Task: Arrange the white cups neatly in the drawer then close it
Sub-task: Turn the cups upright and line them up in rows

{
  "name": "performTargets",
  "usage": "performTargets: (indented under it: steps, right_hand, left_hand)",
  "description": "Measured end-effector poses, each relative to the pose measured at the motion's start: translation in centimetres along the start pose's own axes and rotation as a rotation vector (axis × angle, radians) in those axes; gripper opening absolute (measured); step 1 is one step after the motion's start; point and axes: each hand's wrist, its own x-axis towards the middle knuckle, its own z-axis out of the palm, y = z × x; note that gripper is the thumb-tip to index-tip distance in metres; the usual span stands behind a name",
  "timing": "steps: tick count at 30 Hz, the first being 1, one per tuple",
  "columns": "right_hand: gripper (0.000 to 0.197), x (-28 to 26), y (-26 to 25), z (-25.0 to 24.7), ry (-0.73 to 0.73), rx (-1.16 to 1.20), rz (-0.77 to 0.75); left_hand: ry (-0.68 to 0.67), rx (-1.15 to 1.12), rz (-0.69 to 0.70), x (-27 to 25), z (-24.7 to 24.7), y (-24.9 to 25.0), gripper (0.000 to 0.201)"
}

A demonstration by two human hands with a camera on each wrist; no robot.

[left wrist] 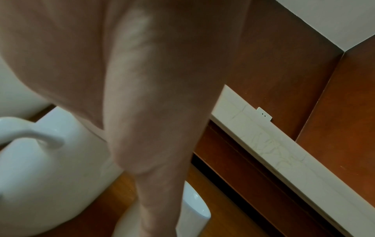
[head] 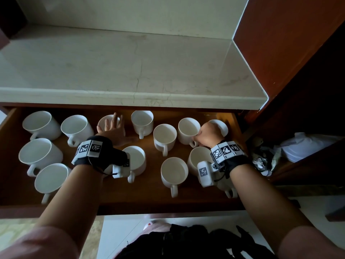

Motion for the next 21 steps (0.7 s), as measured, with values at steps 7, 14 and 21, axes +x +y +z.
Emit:
performTargets:
  steps: [7,14,21]
  right_hand:
    - [0.018,0.3,0.0,0.2,-0.042,0.051,0.007]
    - [0.023,0.4,0.8,0.7,-0.042,0.123,-0.032]
    - [0.083,0.7,1.4,0.3,-0.036,0.263,-0.102]
  left_hand:
    - [0.006,0.003,0.007,0.0,0.0,0.0,0.109]
    - [0.008,0.019,0.011,-0.1,0.0,0.1,0.108]
    - [0.018,0.026,0.010,0.1,0.2,-0.1,0.109]
